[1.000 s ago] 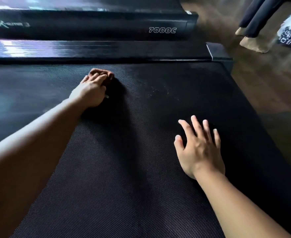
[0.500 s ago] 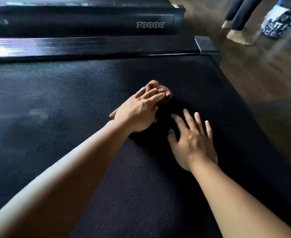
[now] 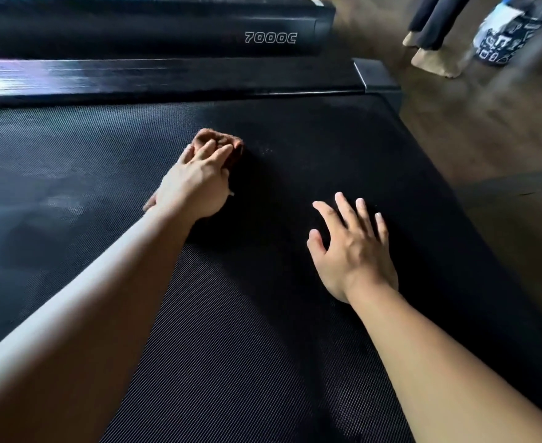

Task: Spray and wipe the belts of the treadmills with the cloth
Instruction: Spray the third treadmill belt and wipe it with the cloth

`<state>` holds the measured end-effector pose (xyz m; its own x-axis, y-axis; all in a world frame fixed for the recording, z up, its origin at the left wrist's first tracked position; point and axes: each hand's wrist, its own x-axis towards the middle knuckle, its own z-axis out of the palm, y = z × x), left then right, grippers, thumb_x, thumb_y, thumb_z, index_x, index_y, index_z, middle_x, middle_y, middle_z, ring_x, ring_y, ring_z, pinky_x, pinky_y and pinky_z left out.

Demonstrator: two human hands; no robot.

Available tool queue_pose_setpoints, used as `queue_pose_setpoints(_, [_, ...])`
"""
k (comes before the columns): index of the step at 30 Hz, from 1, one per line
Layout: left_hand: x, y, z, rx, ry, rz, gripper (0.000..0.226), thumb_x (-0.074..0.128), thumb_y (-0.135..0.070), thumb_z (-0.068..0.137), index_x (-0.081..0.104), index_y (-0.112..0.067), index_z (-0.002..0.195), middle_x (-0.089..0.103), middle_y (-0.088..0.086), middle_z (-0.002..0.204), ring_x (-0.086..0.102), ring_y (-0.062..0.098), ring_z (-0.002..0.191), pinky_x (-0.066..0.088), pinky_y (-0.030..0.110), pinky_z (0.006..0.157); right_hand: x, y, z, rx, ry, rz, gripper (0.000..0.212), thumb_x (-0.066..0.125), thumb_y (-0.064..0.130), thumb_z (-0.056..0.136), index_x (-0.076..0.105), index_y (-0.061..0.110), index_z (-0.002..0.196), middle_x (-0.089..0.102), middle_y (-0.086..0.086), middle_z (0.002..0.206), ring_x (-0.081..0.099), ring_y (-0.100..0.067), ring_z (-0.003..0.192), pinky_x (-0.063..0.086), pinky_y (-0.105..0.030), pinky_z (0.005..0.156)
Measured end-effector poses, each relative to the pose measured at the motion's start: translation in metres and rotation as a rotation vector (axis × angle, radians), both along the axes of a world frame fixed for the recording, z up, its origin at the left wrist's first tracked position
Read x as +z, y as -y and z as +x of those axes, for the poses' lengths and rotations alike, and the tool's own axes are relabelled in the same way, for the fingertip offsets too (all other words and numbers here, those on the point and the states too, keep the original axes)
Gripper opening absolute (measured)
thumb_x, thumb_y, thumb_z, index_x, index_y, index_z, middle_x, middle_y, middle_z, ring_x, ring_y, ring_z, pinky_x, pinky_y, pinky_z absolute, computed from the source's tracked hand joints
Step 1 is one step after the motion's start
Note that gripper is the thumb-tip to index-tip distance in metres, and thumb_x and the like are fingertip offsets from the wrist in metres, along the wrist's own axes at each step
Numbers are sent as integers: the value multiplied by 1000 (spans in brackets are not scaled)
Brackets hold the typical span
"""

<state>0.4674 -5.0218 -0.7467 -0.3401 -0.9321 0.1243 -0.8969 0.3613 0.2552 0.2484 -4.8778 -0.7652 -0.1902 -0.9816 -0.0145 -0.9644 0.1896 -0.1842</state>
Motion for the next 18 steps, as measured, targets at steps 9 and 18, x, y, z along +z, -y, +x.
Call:
queue_pose_setpoints(9, [-10, -49, -14, -212, -49, -13, 52, 43, -33, 103, 35, -37, 154, 27, -3, 164, 14, 20, 154, 4, 30, 125, 0, 0, -1, -2, 19, 2, 55, 28, 51, 97, 21, 43, 151, 6, 7, 166, -3, -21, 153, -4, -44, 123])
queue_pose_setpoints(18, [-9, -102, 63, -124, -33, 58, 59, 25, -55, 95, 35, -43, 152, 25, -11, 162, 11, 10, 151, 8, 27, 123, -1, 0, -1, -3, 11, -16, 58, 25, 53, 94, 23, 43, 151, 9, 4, 166, 1, -23, 153, -1, -47, 123])
